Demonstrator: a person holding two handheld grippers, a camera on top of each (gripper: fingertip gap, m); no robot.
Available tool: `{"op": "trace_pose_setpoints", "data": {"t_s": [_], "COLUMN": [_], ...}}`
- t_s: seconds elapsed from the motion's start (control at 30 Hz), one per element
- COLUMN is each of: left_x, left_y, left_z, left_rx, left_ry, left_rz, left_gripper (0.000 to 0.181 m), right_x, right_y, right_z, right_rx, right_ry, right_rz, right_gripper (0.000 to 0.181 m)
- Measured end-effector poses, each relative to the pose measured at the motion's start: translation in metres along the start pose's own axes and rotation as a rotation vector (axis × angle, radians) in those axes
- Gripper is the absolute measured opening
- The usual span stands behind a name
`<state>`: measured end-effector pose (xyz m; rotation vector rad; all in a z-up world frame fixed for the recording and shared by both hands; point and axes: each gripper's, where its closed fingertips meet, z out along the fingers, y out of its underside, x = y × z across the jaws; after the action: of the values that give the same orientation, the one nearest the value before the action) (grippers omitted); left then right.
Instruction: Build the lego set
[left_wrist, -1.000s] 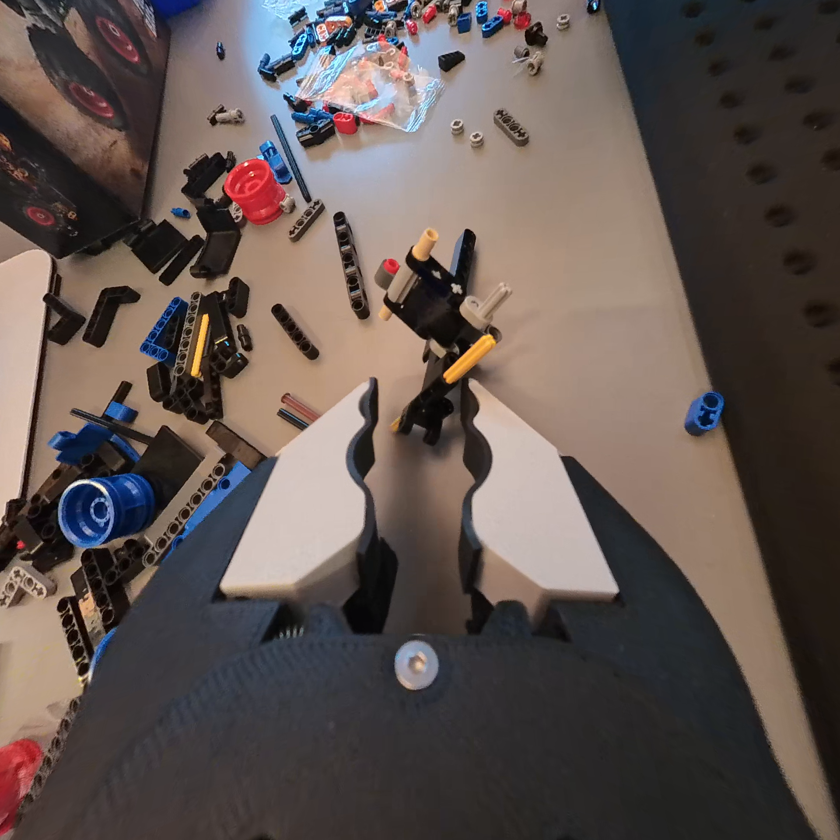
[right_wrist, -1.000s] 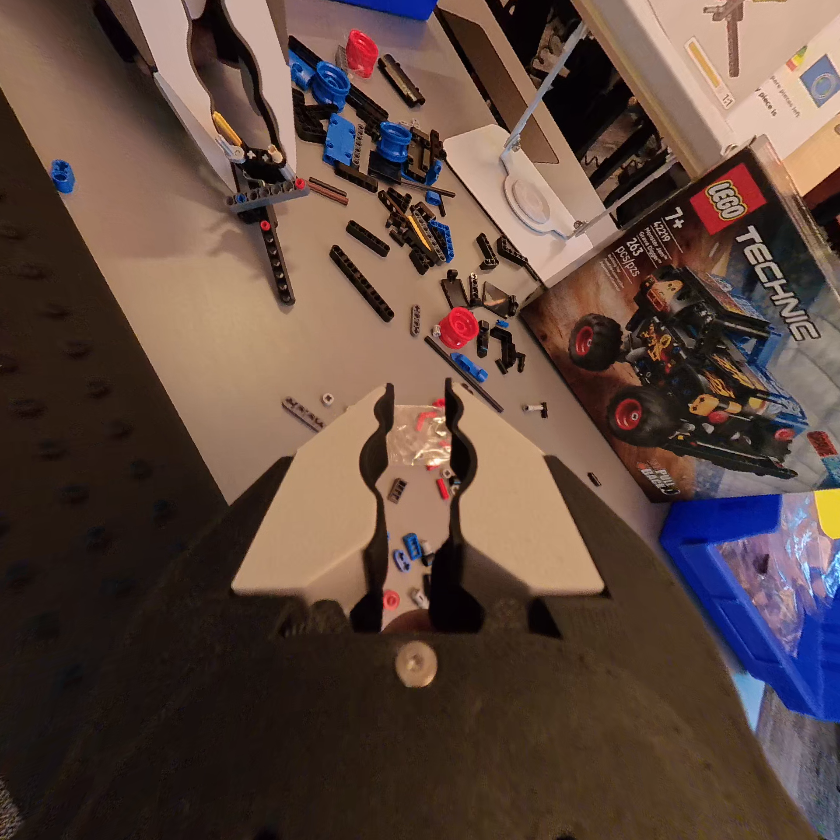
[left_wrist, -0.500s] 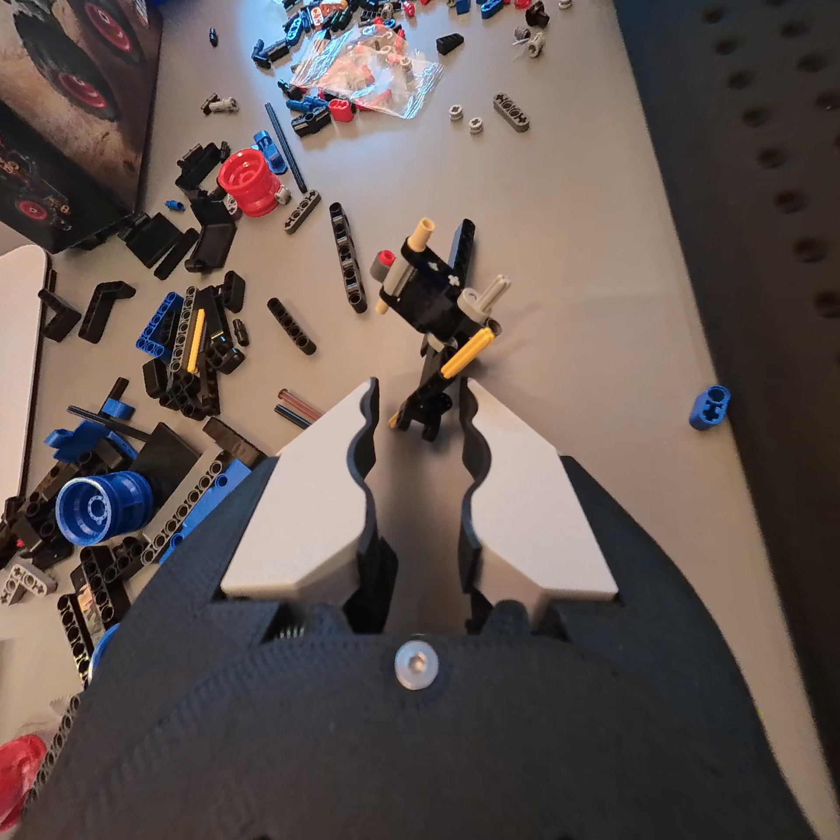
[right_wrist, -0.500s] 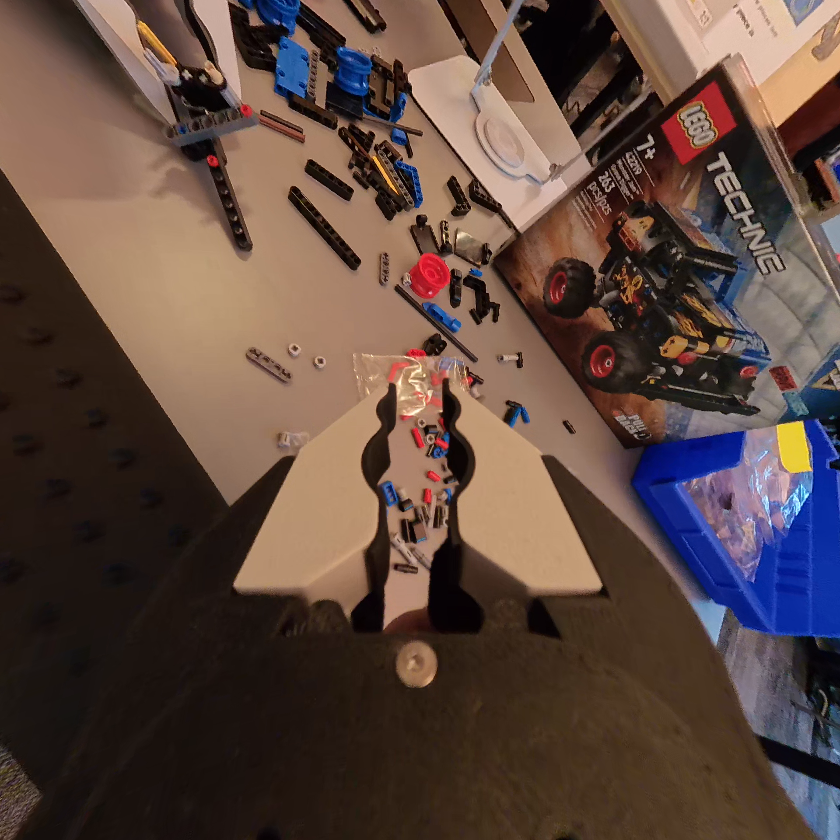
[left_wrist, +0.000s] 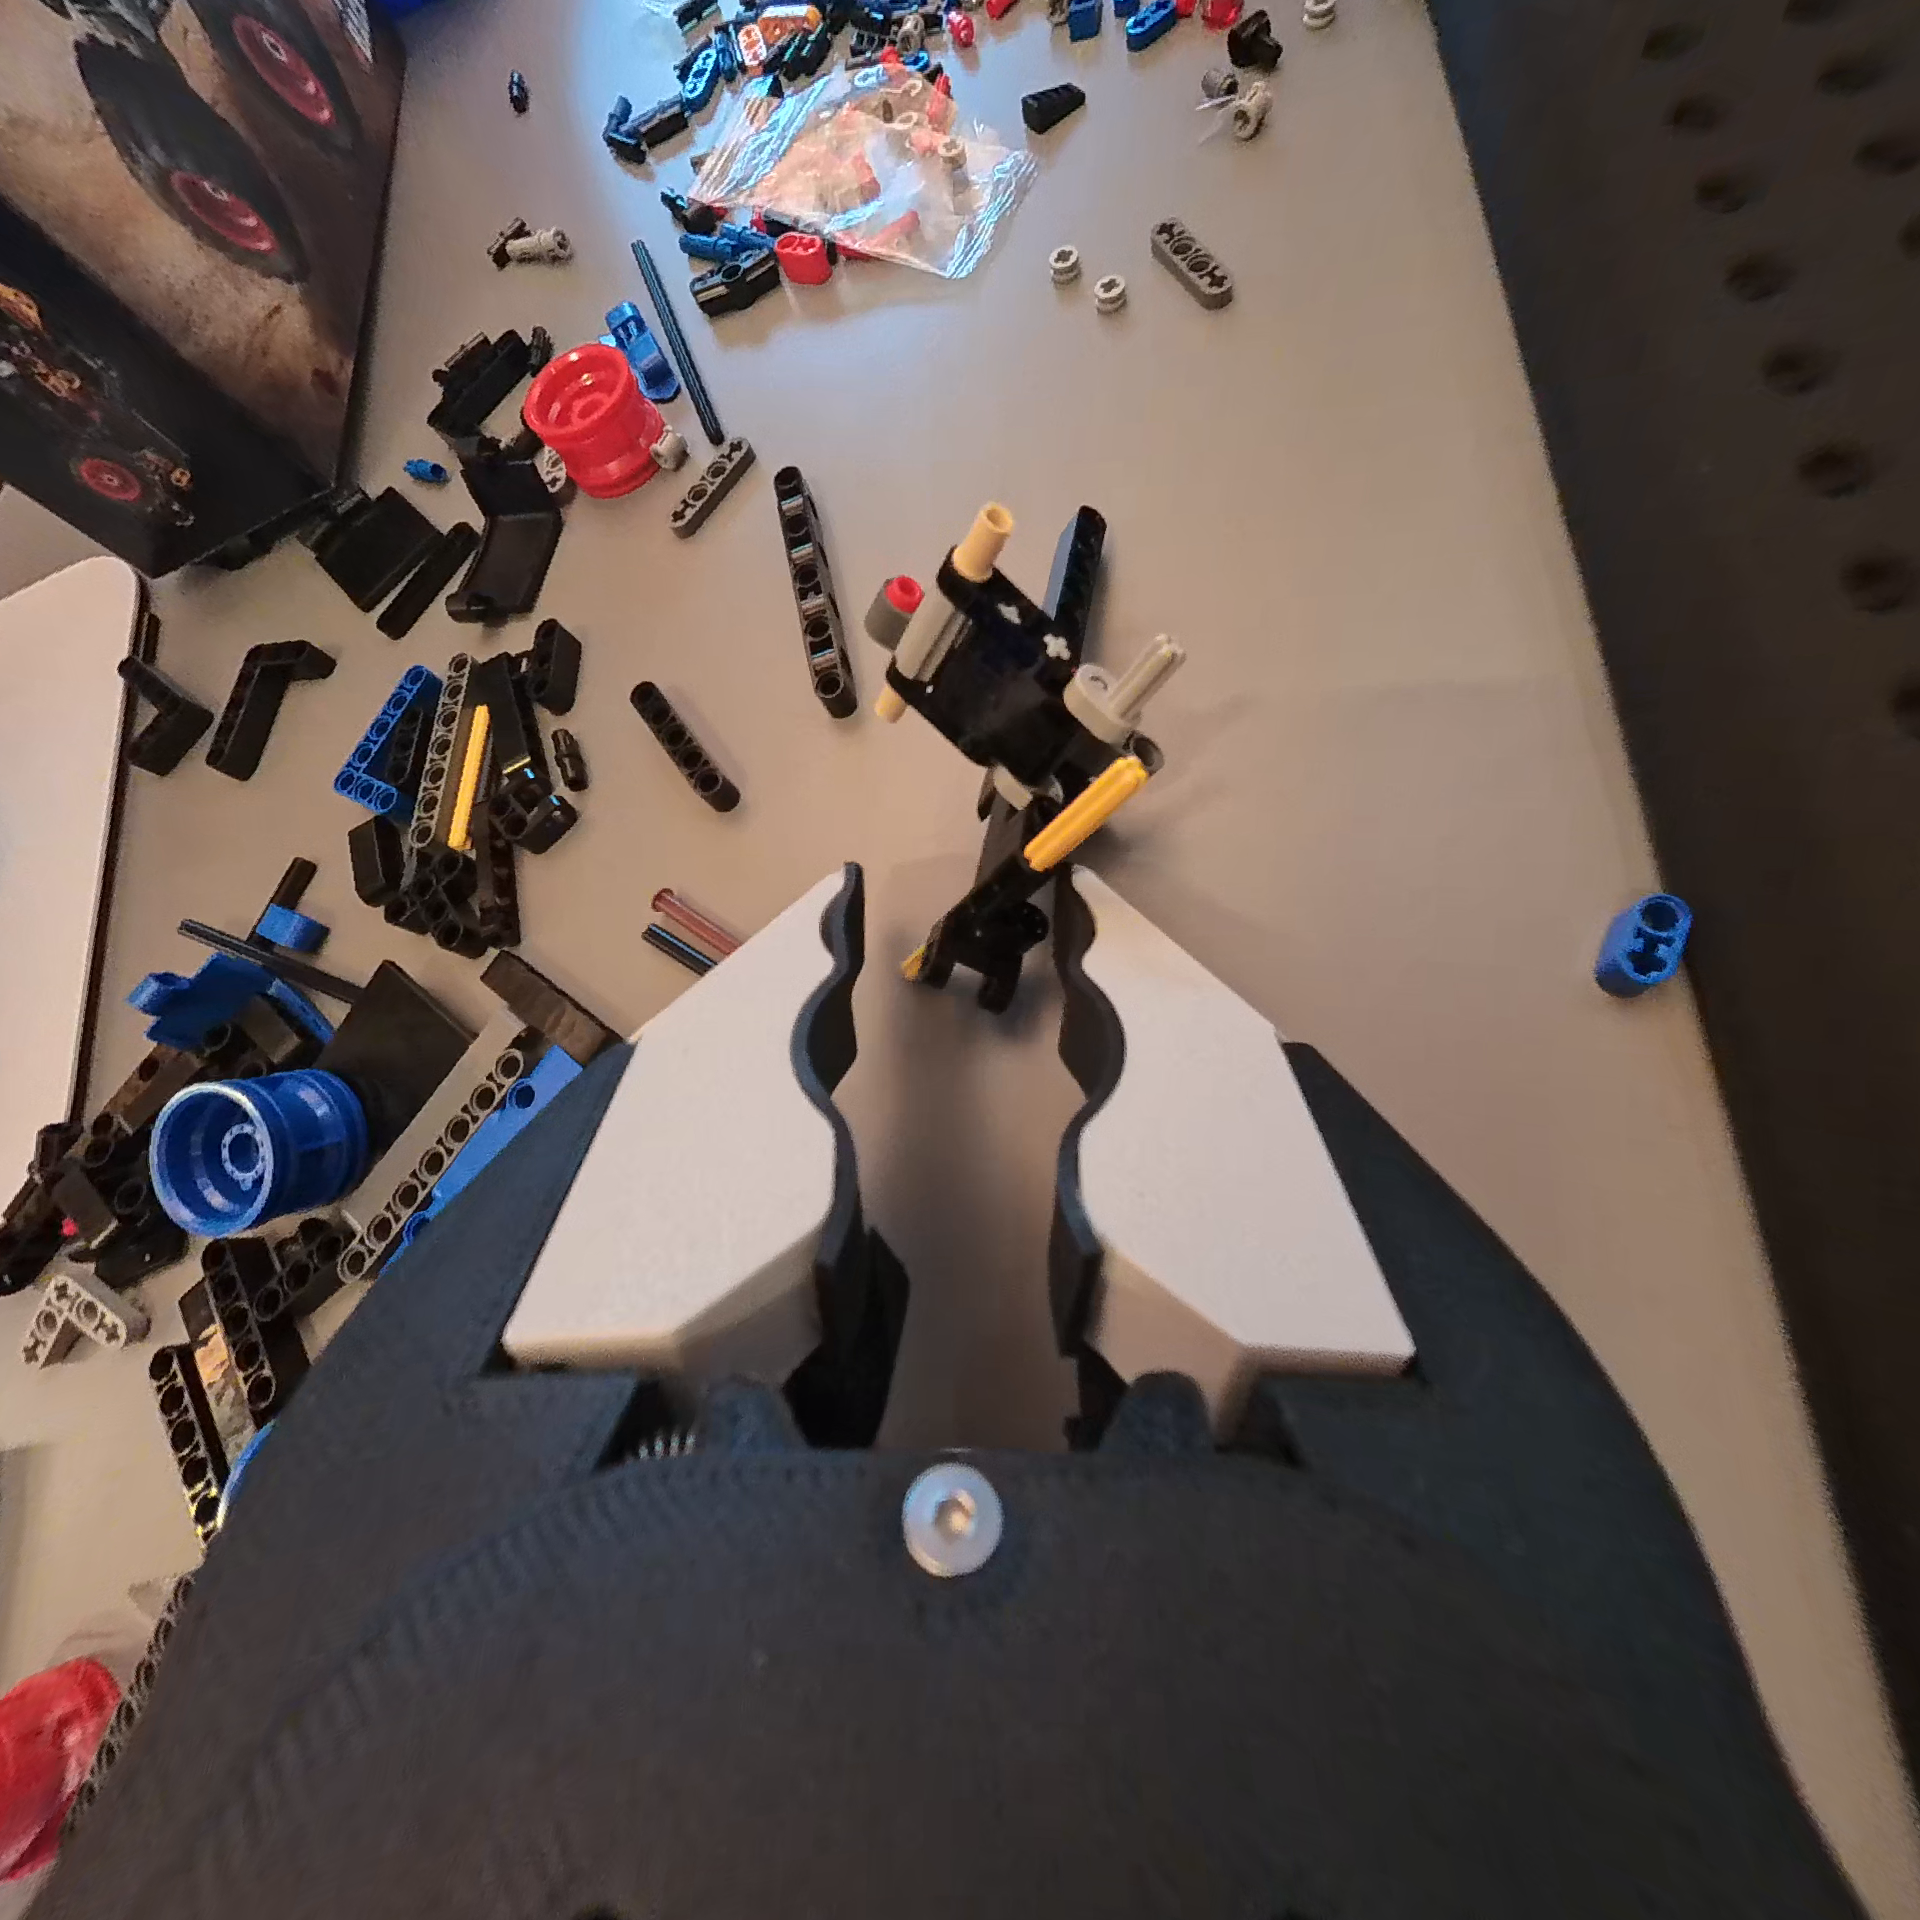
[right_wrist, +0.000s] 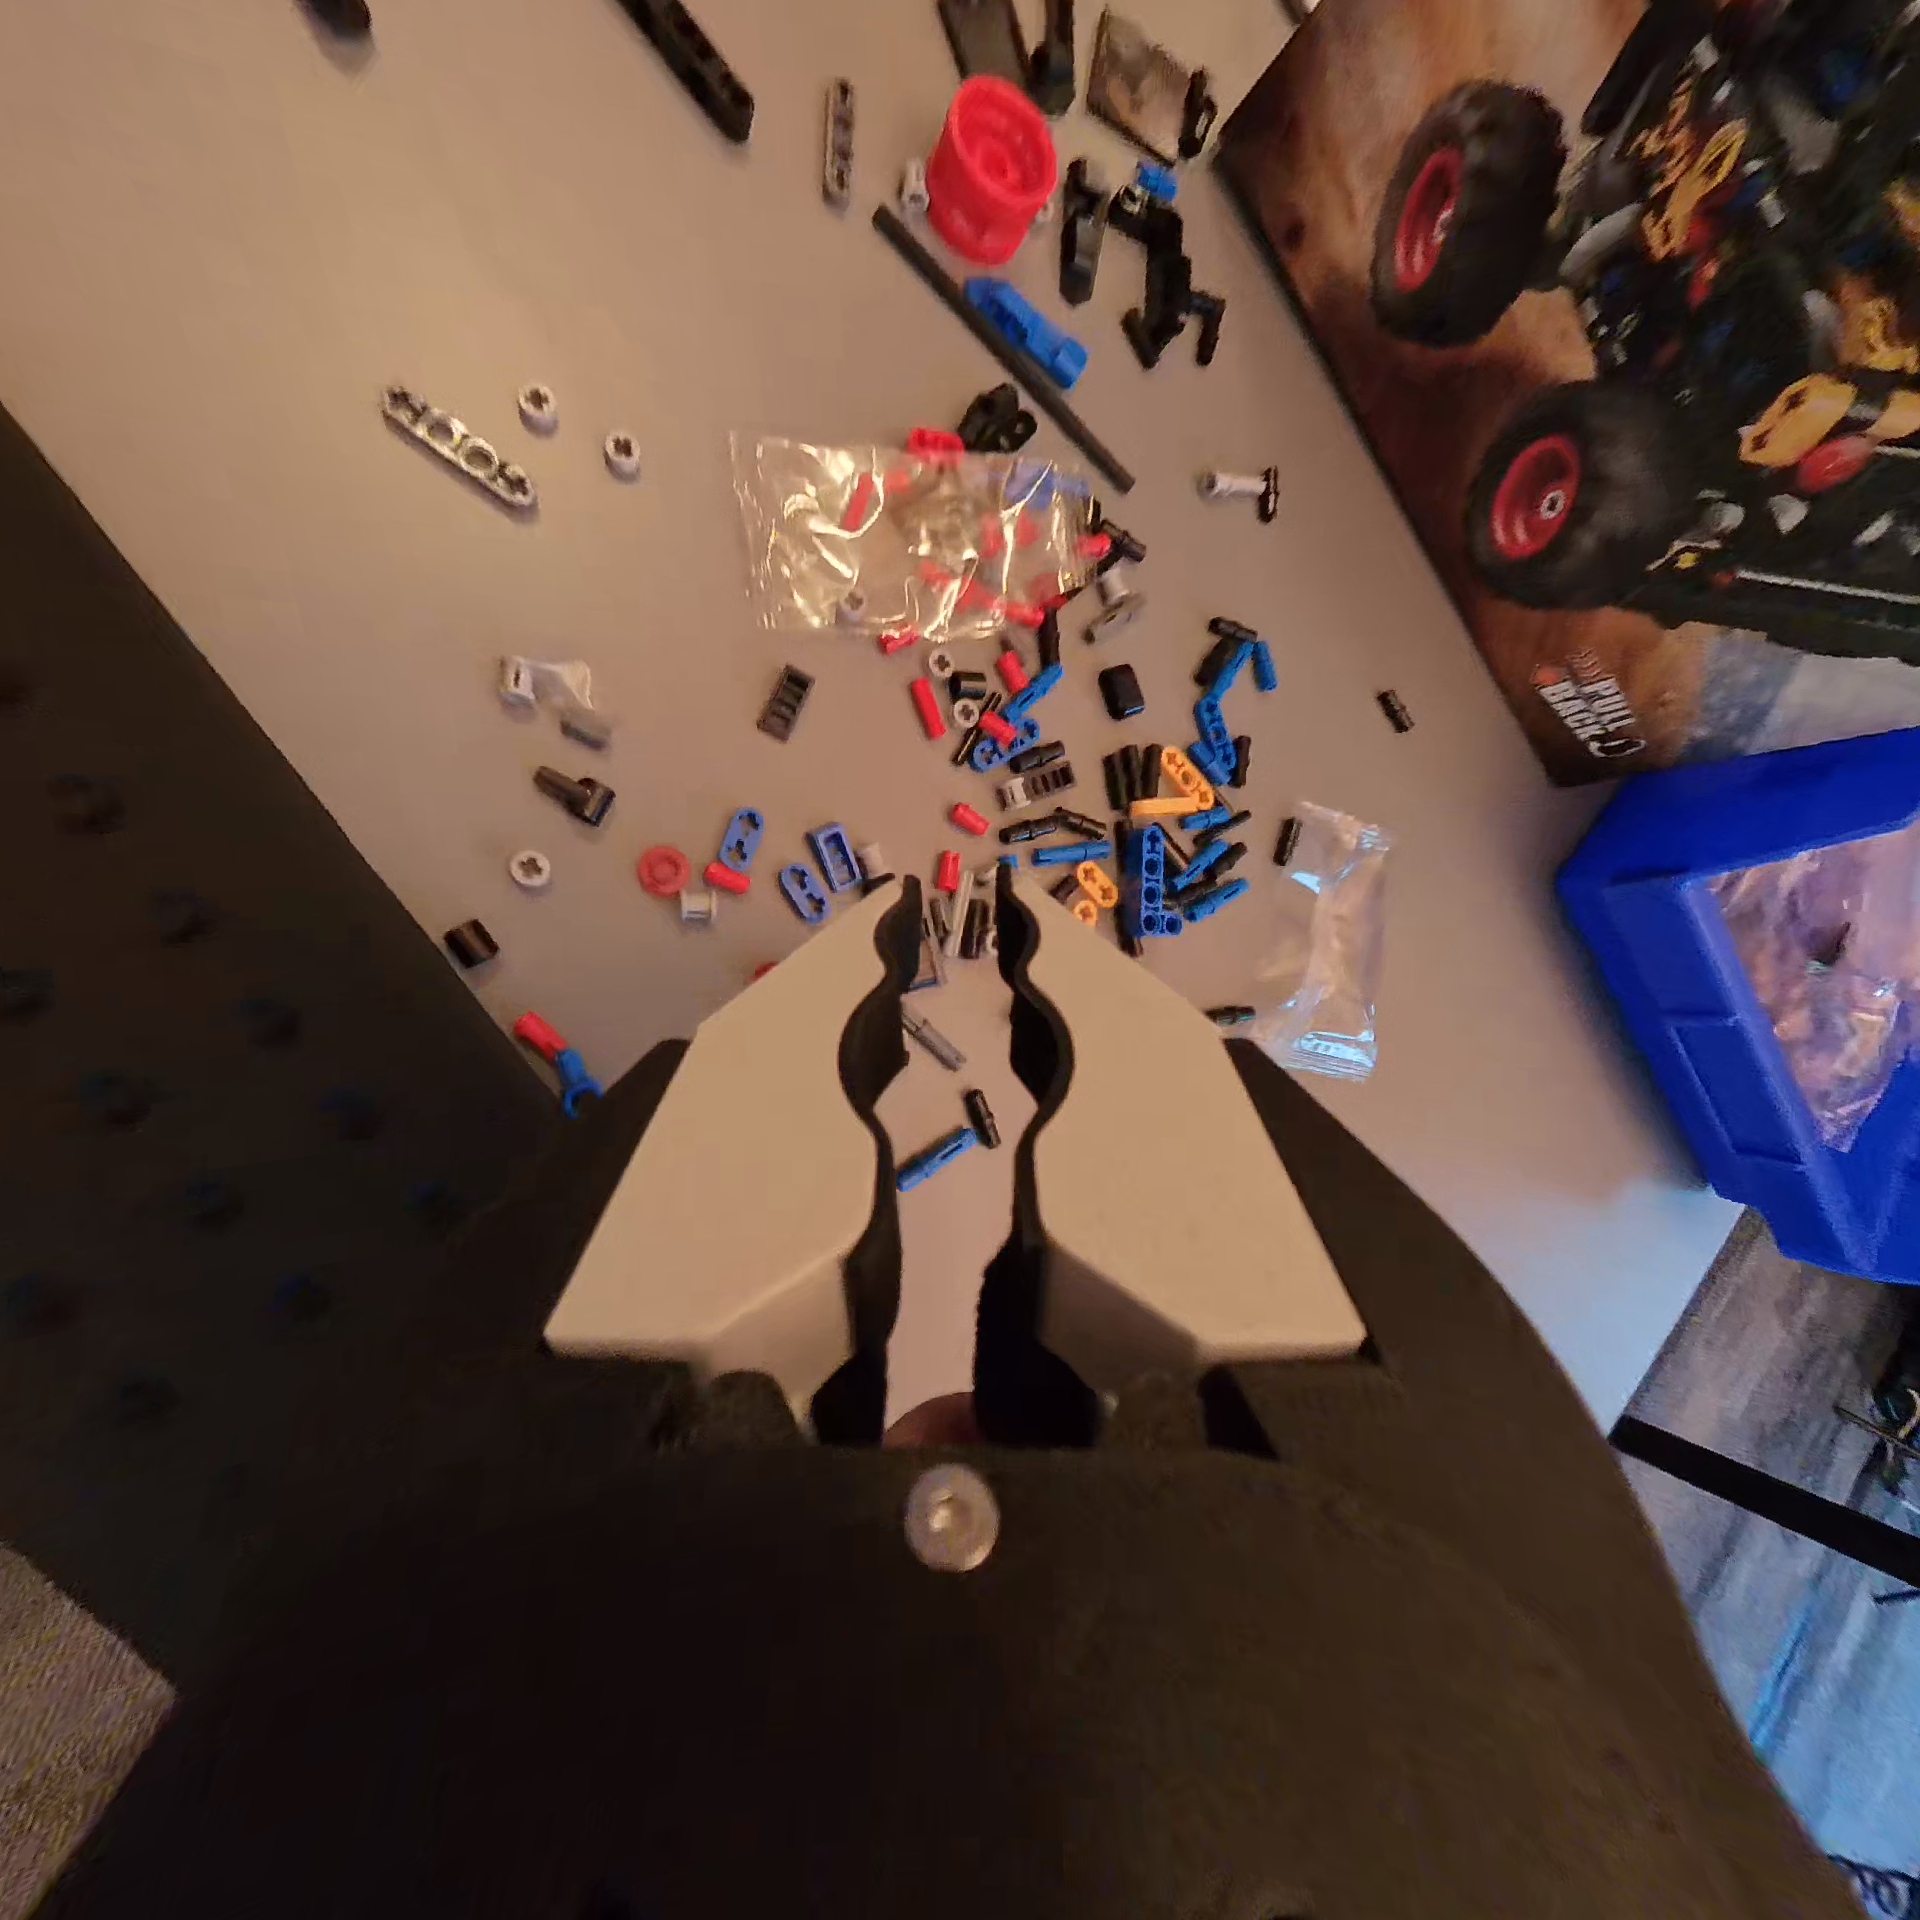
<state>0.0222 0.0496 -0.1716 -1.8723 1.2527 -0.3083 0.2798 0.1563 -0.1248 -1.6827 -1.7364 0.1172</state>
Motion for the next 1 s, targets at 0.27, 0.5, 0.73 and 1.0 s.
{"op": "trace_pose_setpoints", "data": {"t_s": [0.27, 0.5, 0.73, 1.0], "left_x": [-0.001, 0.0, 0.0, -0.009], "left_y": [0.001, 0.002, 0.002, -0.03], "left_z": [0.0, 0.001, 0.001, -0.014], "left_rx": [-0.005, -0.01, -0.01, 0.157], "left_ry": [-0.007, -0.002, -0.003, -0.046], "left_rz": [0.002, 0.007, 0.006, 0.003], "left_gripper": [0.034, 0.034, 0.035, 0.049], "right_x": [-0.019, -0.022, -0.023, -0.018], "right_y": [0.018, 0.045, 0.05, 0.03], "right_z": [0.012, 0.019, 0.026, 0.015], "right_rx": [-0.099, -0.209, -0.213, -0.074], "right_ry": [-0.146, -0.186, -0.219, -0.191], "right_rz": [-0.056, -0.124, -0.106, -0.039], "right_gripper": [0.008, 0.01, 0.003, 0.002]}}
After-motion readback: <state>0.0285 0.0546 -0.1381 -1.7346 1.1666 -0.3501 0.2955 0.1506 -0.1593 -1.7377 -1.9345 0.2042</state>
